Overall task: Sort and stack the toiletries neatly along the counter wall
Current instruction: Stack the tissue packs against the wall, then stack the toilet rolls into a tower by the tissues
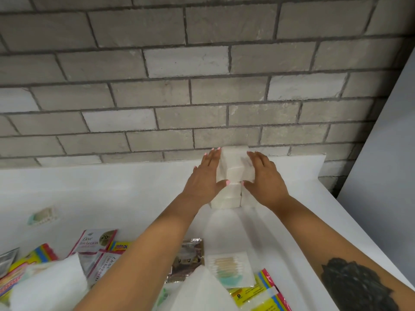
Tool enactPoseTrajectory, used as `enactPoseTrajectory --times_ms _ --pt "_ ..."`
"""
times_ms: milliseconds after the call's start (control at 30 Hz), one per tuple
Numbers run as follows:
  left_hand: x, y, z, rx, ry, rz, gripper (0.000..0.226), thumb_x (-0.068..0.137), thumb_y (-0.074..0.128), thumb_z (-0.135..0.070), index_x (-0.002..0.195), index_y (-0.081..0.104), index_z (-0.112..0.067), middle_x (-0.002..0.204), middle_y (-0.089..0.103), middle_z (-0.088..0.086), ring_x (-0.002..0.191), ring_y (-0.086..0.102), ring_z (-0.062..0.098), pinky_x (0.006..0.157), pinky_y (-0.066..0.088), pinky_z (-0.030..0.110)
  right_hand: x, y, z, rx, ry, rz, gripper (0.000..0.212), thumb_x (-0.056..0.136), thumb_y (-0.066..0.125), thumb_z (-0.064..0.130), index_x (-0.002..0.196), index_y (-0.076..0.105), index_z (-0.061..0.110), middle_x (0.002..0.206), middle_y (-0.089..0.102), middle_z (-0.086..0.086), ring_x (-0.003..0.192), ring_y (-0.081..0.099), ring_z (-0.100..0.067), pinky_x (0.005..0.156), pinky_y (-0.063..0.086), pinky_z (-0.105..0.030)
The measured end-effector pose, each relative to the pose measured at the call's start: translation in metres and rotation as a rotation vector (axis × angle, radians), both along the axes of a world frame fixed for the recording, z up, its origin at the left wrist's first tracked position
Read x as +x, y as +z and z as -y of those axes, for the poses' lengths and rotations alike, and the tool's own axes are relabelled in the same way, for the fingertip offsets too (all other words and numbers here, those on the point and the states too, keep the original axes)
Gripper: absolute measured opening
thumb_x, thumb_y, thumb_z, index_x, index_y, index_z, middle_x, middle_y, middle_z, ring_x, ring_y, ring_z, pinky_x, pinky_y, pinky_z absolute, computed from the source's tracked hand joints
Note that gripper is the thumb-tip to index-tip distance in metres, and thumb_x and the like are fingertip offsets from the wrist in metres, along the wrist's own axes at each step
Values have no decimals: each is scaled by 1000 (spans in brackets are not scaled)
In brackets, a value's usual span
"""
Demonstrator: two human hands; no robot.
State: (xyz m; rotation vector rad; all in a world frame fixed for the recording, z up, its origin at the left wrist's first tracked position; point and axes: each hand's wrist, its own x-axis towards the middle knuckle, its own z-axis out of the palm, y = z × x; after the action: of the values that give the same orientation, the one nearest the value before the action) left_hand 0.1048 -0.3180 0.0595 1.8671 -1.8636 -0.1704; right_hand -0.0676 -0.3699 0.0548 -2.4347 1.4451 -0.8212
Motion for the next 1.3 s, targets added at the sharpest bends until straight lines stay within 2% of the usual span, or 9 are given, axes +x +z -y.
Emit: enactPoseTrajectory --times_ms 100,233,433,633,867,1033,1167,1233,1300 --pt "8 6 -23 -34 -9 -88 82 91 56 -36 151 1 -23 159 3 -7 147 5 14 118 17 44 0 5 -20 -15 10 81 78 82 68 24 147 23 18 151 27 -3 135 31 -24 105 38 -39" --pt "14 15 -57 -49 0 -203 78 91 58 -32 150 9 -24 158 14 -7 144 16 11 110 14 20 4 13 -50 -6 -8 151 76 85 66 24 147 22 20 152 25 0 136 29 -21 104 33 -32" --pt "23 20 -106 -2 24 -296 75 90 58 -37 149 14 -28 155 22 -9 142 23 11 113 22 27 10 21 -101 40 -37 270 75 85 66 27 147 24 23 149 30 2 135 32 -18 96 27 -22" --pt "27 10 -143 4 -9 -428 74 87 62 -37 148 22 -26 150 34 -6 136 37 13 111 32 28 15 17 -152 77 -93 337 72 81 69 28 143 33 20 144 37 -5 128 42 -24 101 39 -36" --pt "20 2 -176 132 -84 -557 69 89 59 -38 147 25 -23 145 43 -1 130 44 18 103 37 27 14 2 -203 196 -196 345 66 83 67 36 140 36 22 142 40 -3 126 44 -21 99 39 -32" --pt "10 -5 -190 306 -94 -576 74 86 57 -50 147 24 -24 145 42 1 127 48 19 102 39 29 10 -8 -233 317 -309 241 54 86 59 47 133 47 22 135 45 -6 117 50 -22 92 37 -30" --pt "5 -13 -200 464 -103 -470 84 81 50 -66 148 21 -24 146 42 1 131 43 22 104 38 37 9 -17 -250 437 -353 245 45 89 54 48 125 54 22 131 50 -8 113 54 -23 85 38 -29" --pt "2 -16 -205 521 -110 -456 91 76 49 -73 147 22 -23 144 44 0 127 45 23 96 42 35 10 -19 -257 479 -361 266 42 91 52 46 124 55 21 132 52 -9 115 53 -24 84 39 -30" --pt "1 -17 -211 550 -124 -456 91 69 54 -77 140 35 -24 135 51 -1 114 55 21 85 48 32 12 -20 -263 506 -362 289 39 93 50 41 125 55 20 132 52 -10 117 51 -25 86 40 -30"
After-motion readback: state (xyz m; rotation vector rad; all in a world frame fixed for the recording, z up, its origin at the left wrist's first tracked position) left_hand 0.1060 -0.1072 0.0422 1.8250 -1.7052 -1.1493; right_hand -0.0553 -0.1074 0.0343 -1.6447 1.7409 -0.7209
